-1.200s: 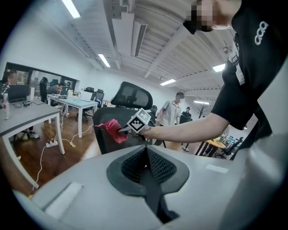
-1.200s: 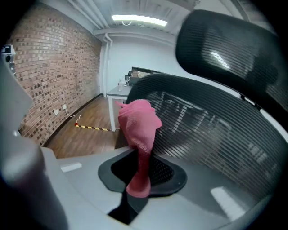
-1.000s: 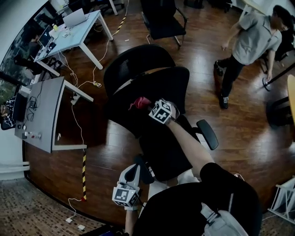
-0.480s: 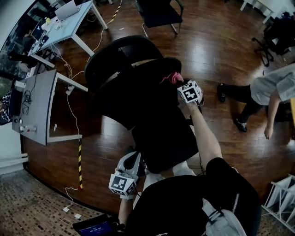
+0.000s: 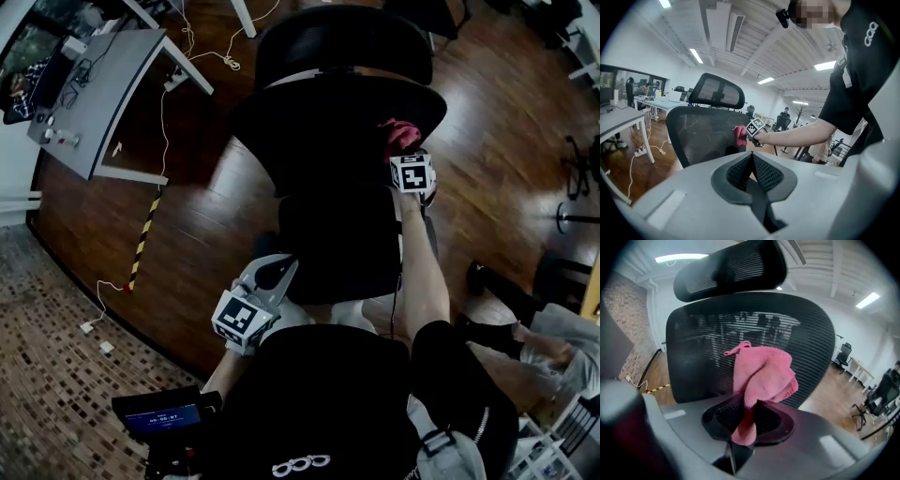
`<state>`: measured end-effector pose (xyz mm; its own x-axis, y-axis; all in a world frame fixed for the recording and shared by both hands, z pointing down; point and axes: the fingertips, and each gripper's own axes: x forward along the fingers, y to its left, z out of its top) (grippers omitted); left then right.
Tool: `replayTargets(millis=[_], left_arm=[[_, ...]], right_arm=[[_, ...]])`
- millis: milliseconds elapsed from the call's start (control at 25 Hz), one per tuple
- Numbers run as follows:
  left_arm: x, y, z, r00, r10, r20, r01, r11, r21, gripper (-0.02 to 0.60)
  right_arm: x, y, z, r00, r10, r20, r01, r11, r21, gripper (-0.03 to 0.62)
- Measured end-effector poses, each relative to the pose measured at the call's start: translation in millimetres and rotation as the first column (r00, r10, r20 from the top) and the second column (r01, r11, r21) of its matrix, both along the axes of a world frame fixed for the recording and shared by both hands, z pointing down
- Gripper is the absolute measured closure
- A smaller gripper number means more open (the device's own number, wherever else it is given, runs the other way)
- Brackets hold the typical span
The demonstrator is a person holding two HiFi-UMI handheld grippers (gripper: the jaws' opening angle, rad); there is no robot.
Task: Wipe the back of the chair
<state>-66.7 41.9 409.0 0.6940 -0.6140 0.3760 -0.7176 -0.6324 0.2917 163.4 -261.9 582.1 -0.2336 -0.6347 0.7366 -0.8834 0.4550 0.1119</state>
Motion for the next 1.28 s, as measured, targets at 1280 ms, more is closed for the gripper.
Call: replayTargets(millis=[1280], left_arm=[[-106.8,44.8,25.6,0.992,-0.121,0.040,0.122,0.992,-0.033,0.589]], right_arm=[[-243.7,71.7,73.4,0.927,-0.350,0.132,0.361,0.930,-0.069,0.543]])
